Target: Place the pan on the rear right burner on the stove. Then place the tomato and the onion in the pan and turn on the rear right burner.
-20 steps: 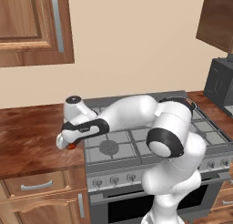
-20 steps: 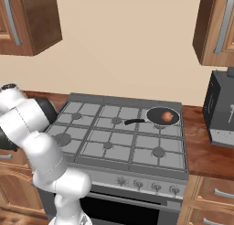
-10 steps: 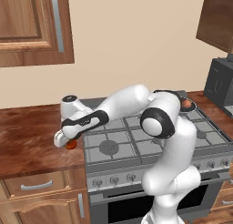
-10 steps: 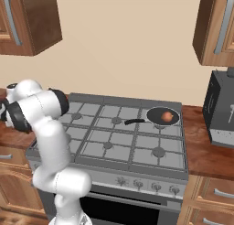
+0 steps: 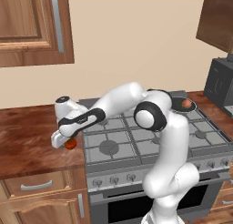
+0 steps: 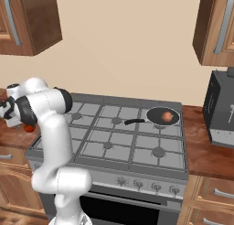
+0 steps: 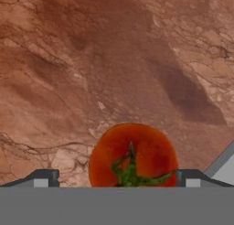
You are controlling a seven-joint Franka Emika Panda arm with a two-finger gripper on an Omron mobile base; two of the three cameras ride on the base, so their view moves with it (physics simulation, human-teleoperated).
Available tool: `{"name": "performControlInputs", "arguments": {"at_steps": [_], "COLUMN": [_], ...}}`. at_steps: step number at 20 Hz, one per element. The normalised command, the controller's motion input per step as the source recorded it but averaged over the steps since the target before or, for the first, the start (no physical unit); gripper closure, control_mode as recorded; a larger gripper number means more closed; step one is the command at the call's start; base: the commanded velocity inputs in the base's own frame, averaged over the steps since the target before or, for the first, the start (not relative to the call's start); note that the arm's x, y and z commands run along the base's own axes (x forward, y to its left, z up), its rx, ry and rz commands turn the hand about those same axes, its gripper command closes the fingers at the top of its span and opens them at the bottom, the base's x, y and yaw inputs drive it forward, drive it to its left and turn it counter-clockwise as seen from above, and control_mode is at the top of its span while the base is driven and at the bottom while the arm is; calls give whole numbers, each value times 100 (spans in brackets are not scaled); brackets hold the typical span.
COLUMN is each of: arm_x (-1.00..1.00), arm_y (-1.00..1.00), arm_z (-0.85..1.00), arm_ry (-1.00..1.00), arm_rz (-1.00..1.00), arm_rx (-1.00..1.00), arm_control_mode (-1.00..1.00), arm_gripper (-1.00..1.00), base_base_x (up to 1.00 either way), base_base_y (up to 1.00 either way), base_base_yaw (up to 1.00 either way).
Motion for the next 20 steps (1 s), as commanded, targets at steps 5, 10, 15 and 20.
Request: {"name": "performControlInputs", "arguments": {"at_steps": [5,10,15,20], "arm_x": [10,0,0,-2], "arm_y": [0,0,0,-1], "arm_z": [-15,-17,-13,-10], "arm_ry": [3,2,1,2], "arm_rz": [0,0,0,0], "arm_rx": [-3,-5,-4,-3], "arm_control_mode": [-100,-100,-100,-100], "arm_gripper": [-100,-100,-100,-100], "base_base_x": [0,0,0,0], "base_base_y": [0,0,0,0], "base_base_yaw": [0,0,0,0]}}
